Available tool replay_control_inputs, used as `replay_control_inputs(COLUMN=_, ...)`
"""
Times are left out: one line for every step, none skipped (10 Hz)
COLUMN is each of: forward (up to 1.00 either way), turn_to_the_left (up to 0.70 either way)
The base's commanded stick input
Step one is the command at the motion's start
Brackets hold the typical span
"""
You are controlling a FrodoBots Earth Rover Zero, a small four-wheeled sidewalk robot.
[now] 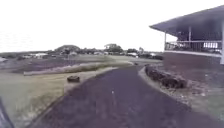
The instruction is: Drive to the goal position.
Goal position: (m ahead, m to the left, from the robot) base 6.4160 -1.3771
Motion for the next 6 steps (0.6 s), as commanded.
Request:
replay_control_inputs(forward=0.85, turn_to_the_left=0.0)
replay_control_inputs(forward=0.85, turn_to_the_left=0.0)
replay_control_inputs(forward=0.85, turn_to_the_left=-0.08)
replay_control_inputs(forward=0.85, turn_to_the_left=-0.25)
replay_control_inputs(forward=0.85, turn_to_the_left=-0.34)
replay_control_inputs(forward=0.85, turn_to_the_left=-0.34)
